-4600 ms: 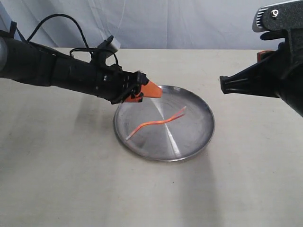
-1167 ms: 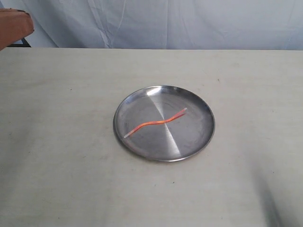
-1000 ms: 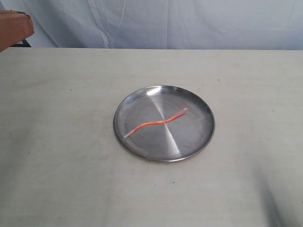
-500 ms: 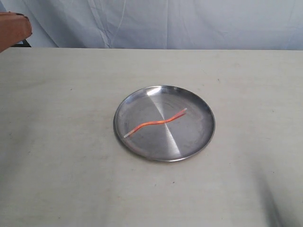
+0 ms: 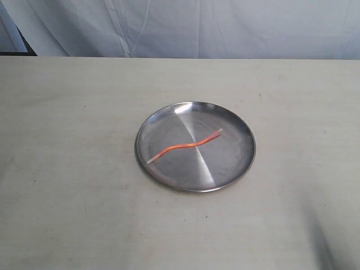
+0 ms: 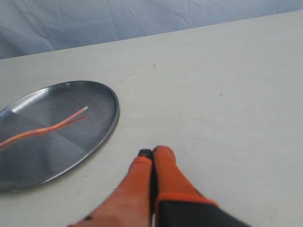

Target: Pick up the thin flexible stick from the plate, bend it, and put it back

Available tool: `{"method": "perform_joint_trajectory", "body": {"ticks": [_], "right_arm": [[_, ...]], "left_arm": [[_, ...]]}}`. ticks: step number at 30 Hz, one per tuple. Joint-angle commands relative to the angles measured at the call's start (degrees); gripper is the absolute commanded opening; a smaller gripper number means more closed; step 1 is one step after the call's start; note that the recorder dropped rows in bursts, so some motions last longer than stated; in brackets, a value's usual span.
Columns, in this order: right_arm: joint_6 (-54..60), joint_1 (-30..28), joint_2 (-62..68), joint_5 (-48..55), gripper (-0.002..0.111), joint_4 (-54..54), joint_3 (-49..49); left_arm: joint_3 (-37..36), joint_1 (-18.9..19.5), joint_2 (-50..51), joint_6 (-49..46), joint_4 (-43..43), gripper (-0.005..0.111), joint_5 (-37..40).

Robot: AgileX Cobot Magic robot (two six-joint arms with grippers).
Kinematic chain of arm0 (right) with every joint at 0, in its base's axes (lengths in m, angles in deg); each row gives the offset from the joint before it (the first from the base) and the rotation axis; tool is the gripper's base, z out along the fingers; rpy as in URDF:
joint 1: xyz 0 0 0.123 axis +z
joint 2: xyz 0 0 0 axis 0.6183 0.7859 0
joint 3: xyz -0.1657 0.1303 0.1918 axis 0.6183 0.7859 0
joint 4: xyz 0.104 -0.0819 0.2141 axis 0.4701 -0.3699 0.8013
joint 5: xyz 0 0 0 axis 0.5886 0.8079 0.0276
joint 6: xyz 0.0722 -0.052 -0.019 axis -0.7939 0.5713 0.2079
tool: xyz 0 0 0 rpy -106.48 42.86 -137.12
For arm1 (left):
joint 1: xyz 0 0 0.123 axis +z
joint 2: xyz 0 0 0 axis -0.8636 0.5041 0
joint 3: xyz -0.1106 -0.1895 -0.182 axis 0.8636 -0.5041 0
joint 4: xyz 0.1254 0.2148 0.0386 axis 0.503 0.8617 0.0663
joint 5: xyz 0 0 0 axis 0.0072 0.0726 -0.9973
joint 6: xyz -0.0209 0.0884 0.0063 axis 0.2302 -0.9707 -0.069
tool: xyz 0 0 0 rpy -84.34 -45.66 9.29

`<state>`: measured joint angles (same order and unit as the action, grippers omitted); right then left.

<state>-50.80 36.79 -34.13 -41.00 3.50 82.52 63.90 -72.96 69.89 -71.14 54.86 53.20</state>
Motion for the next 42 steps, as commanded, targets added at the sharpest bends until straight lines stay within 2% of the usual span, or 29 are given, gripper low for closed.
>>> {"method": "perform_joint_trajectory", "body": {"ticks": [1, 9, 12, 18, 22, 30, 42], "right_arm": [[0.22, -0.23, -0.39, -0.64, -0.001, -0.08, 0.26], [0.22, -0.23, -0.39, -0.64, -0.001, -0.08, 0.26], [0.22, -0.23, -0.39, -0.64, -0.001, -0.08, 0.26], [0.22, -0.23, -0.39, -0.64, -0.001, -0.08, 0.26], [0.22, -0.23, -0.39, -0.94, -0.001, -0.08, 0.26], [0.22, -0.23, -0.39, -0.82, -0.001, -0.08, 0.26], [0.22, -0.23, -0.39, -0.82, -0.001, -0.08, 0.26]], "left_arm": [[-7.35, 0.04, -3.96, 15.4, 12.03, 0.0, -3.61], [-15.21, 0.04, -10.15, 28.21, 24.44, 0.0, -7.24], [-15.25, 0.04, -12.62, 28.24, 25.3, 0.0, -7.13], [-15.25, 0.04, -18.27, 28.24, 26.87, 0.0, -0.44], [-15.25, 0.04, -22.44, 28.0, 30.36, 0.0, -0.9], [-15.25, 0.04, -22.44, 28.0, 35.62, 0.0, -1.19], [-15.25, 0.04, -22.44, 28.0, 35.62, 0.0, -1.19]]}}
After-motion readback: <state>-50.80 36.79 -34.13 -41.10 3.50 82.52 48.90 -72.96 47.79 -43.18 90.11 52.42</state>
